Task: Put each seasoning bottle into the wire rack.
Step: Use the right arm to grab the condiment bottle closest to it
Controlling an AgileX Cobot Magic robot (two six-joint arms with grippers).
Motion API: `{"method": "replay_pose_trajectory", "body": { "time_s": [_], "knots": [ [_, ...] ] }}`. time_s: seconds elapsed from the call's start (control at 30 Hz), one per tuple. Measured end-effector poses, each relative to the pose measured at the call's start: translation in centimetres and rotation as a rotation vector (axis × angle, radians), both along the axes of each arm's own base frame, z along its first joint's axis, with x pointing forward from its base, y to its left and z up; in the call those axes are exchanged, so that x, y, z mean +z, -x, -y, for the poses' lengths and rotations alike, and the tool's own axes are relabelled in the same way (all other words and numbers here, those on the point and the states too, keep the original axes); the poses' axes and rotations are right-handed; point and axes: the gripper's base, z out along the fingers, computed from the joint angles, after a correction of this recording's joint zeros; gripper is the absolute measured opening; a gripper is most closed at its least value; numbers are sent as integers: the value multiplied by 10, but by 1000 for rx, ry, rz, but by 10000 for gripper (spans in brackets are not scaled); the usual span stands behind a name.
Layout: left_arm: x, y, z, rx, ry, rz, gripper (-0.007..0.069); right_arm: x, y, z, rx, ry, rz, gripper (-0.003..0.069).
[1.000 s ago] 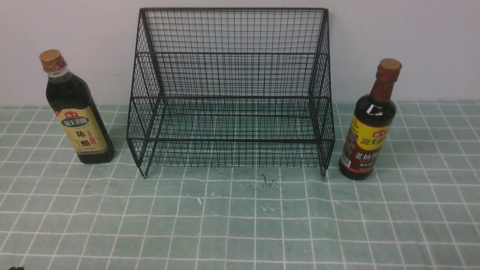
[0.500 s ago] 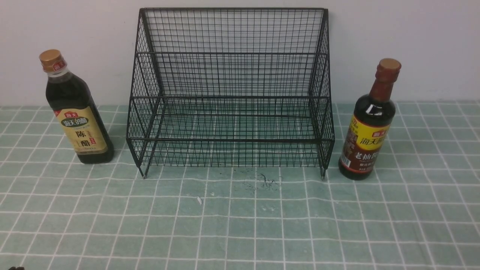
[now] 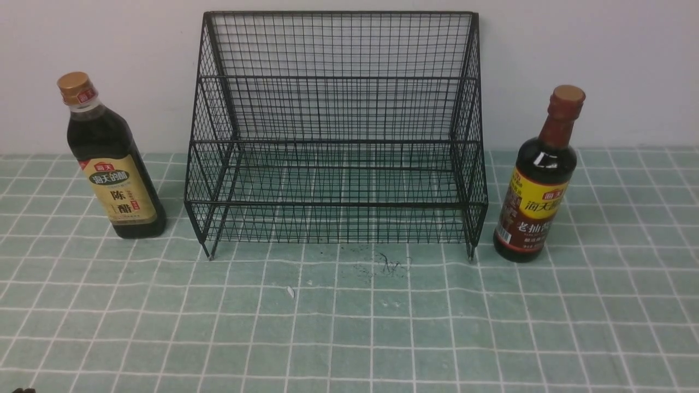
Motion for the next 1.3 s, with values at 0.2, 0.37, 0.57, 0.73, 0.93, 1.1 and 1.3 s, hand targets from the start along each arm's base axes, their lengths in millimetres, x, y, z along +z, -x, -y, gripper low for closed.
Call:
{"method": "replay_pose_trajectory", "body": {
  "time_s": [0.2,0.37,0.57,0.73,0.93,1.1,1.3],
  "knots": [
    [0,0,0,0,0,0,-6,86,-57,-27,267,450,-332,-15],
    [0,0,0,0,0,0,-6,105,-120,-31,449,637,-627,-15],
    [0,0,0,0,0,0,-6,108,-212,-22,464,787,-816,-13],
    [0,0,0,0,0,0,-6,107,-254,-46,532,757,-817,9],
    [0,0,0,0,0,0,-6,94,-283,-81,571,807,-795,188],
    [0,0,0,0,0,0,-6,77,-297,-86,522,822,-874,441],
    [0,0,0,0,0,0,-6,57,-308,-82,473,783,-1007,598]
  ]
}}
